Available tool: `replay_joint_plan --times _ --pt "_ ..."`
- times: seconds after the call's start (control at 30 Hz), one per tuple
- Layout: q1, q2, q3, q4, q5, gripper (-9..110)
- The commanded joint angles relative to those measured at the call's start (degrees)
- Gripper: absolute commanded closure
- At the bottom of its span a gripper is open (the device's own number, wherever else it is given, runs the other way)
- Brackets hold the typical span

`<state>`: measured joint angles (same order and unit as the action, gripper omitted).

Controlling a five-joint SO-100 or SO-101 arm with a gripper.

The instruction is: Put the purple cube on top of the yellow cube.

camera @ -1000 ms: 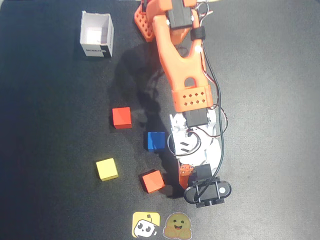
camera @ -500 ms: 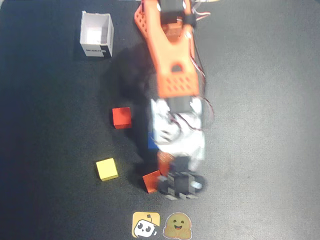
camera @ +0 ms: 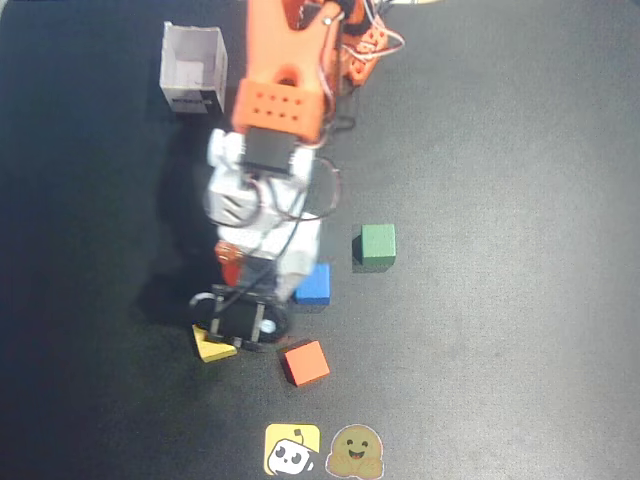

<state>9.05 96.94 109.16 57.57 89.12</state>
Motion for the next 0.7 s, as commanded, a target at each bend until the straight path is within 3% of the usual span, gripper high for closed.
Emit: replay_joint_plan --times 0.0,0.5,0.67 --pt "2.8 2.9 -1.3 0.2 -6.8 95" --pt "3.7 -2.3 -6.2 2.0 -22.1 95" --pt "4.0 -3.0 -6.4 2.5 -19.9 95"
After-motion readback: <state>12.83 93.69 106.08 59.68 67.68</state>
